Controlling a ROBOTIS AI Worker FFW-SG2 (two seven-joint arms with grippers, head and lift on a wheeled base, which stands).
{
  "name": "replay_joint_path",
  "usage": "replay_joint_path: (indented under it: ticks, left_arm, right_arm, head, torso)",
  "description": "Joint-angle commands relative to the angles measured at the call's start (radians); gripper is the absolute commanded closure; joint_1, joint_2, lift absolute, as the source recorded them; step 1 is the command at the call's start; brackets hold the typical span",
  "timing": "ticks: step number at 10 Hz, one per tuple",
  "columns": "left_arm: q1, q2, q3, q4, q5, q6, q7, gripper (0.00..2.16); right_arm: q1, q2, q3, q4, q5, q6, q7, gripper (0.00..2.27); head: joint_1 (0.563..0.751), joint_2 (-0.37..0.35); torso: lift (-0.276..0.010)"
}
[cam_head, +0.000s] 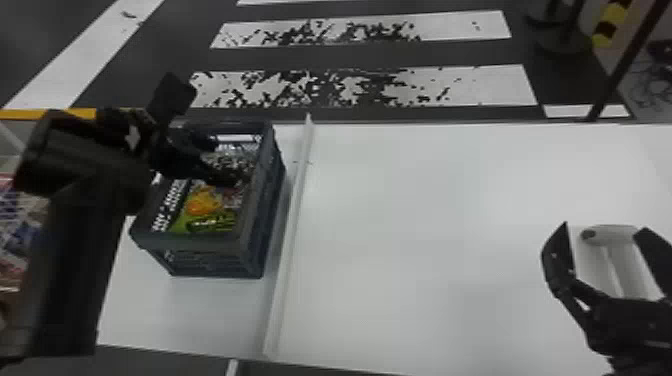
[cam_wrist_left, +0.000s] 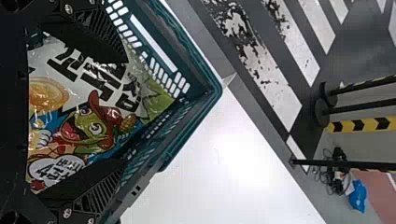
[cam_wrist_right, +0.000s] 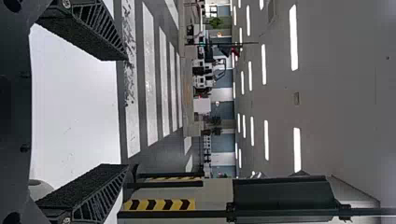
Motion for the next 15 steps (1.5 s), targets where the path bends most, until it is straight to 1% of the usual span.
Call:
replay_joint_path:
  ticks: [1,2,3,4,5,6,7,9,10,11,12,13,14,15]
  left_arm:
    - [-0.029,0.006,-0.041,0.062,-0.044,-0.021,-0.008,0.12]
    - [-0.041,0.006,-0.067,0.096,-0.073,-0.040,-0.022,0.12]
    - [-0.061,0.004,-0.103,0.137,-0.085,-0.046,-0.028,0.12]
    - [-0.087,-0.002,-0.135,0.176,-0.114,-0.046,-0.045,0.12]
    - [-0.104,-0.004,-0.169,0.202,-0.149,-0.046,-0.052,0.12]
    - [-0.120,-0.007,-0.190,0.232,-0.189,-0.046,-0.046,0.12]
    - [-0.129,-0.011,-0.198,0.266,-0.229,-0.043,-0.028,0.12]
    - [-0.129,-0.016,-0.222,0.320,-0.255,-0.043,0.017,0.12]
    - [-0.130,-0.027,-0.224,0.357,-0.255,-0.043,0.029,0.13]
    - [-0.133,-0.036,-0.225,0.386,-0.254,-0.055,0.032,0.28]
    - [-0.147,-0.045,-0.232,0.415,-0.243,-0.052,0.026,1.07]
    - [-0.141,-0.051,-0.209,0.403,-0.203,-0.018,0.086,2.03]
    - [-0.121,-0.053,-0.143,0.355,-0.154,0.012,0.083,2.05]
    - [-0.103,-0.051,-0.090,0.309,-0.090,0.028,0.066,2.13]
  right_arm:
    - [0.001,-0.002,-0.008,-0.003,-0.002,0.000,0.001,0.05]
    - [0.001,-0.002,-0.008,-0.003,-0.002,0.003,0.001,0.05]
    - [0.000,-0.003,-0.008,-0.003,-0.004,0.003,0.002,0.05]
    - [0.000,-0.003,-0.008,-0.005,-0.005,0.006,0.005,0.05]
    - [0.000,-0.005,-0.011,-0.005,-0.020,0.003,0.010,0.05]
    - [0.000,-0.005,-0.014,-0.003,-0.020,0.006,0.010,0.05]
    - [0.000,-0.005,-0.015,-0.002,-0.022,0.006,0.010,0.05]
    - [-0.005,-0.005,-0.015,0.008,-0.028,0.006,0.016,0.05]
    - [-0.006,-0.005,-0.015,0.009,-0.028,0.006,0.016,0.05]
    - [-0.008,-0.005,-0.015,0.014,-0.028,0.006,0.017,0.05]
    - [-0.009,-0.005,-0.015,0.017,-0.028,0.003,0.017,0.05]
    - [-0.009,-0.005,-0.017,0.020,-0.028,0.003,0.017,0.05]
    - [-0.008,-0.005,-0.020,0.021,-0.030,0.003,0.017,0.05]
    - [-0.008,-0.005,-0.021,0.024,-0.030,0.003,0.017,0.05]
  head:
    - [0.695,0.123]
    - [0.695,0.123]
    - [0.695,0.120]
    - [0.695,0.115]
    - [0.695,0.112]
    - [0.695,0.106]
    - [0.695,0.106]
    - [0.695,0.124]
    - [0.695,0.129]
    - [0.695,0.134]
    - [0.695,0.134]
    - [0.695,0.129]
    - [0.695,0.127]
    - [0.695,0.128]
  torso:
    - [-0.095]
    - [-0.095]
    - [-0.095]
    - [-0.095]
    - [-0.095]
    - [-0.095]
    - [-0.095]
    - [-0.095]
    - [-0.095]
    - [-0.095]
    - [-0.095]
    - [-0.095]
    - [-0.095]
    - [-0.095]
